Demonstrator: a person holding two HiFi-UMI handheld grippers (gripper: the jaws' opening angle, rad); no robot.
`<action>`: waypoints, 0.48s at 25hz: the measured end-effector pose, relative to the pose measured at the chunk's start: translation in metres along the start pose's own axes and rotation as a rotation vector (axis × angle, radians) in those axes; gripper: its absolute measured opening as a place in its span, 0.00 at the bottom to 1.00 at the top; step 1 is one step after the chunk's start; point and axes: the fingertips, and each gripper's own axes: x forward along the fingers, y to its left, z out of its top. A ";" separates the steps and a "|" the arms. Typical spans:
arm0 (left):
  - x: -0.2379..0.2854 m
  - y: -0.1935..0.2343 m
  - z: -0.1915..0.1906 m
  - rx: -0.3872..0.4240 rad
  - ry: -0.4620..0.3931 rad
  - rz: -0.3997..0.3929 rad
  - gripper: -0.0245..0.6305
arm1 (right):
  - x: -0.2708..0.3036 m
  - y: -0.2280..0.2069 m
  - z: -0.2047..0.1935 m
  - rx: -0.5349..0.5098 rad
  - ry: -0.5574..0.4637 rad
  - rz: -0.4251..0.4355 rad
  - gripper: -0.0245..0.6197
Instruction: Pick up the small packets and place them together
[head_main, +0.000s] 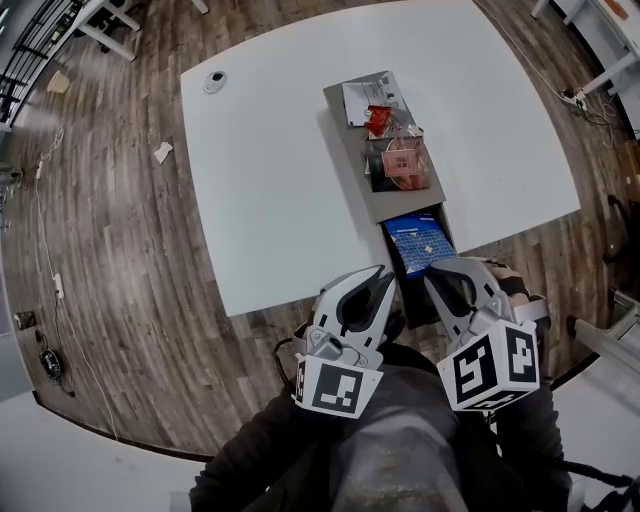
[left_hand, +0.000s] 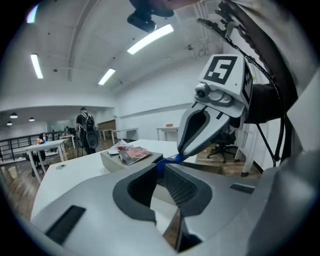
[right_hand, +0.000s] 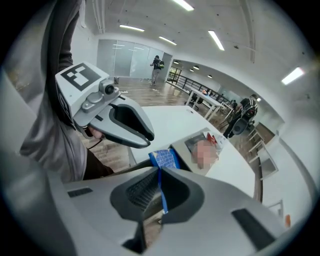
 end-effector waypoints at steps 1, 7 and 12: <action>0.002 -0.003 -0.001 0.027 0.005 -0.013 0.09 | 0.000 0.000 0.000 0.002 -0.003 0.000 0.07; 0.014 -0.012 -0.011 0.176 0.046 -0.073 0.11 | -0.005 -0.004 0.002 0.011 -0.021 0.010 0.07; 0.025 -0.020 -0.012 0.256 0.056 -0.130 0.11 | -0.006 -0.005 0.003 0.021 -0.032 0.025 0.07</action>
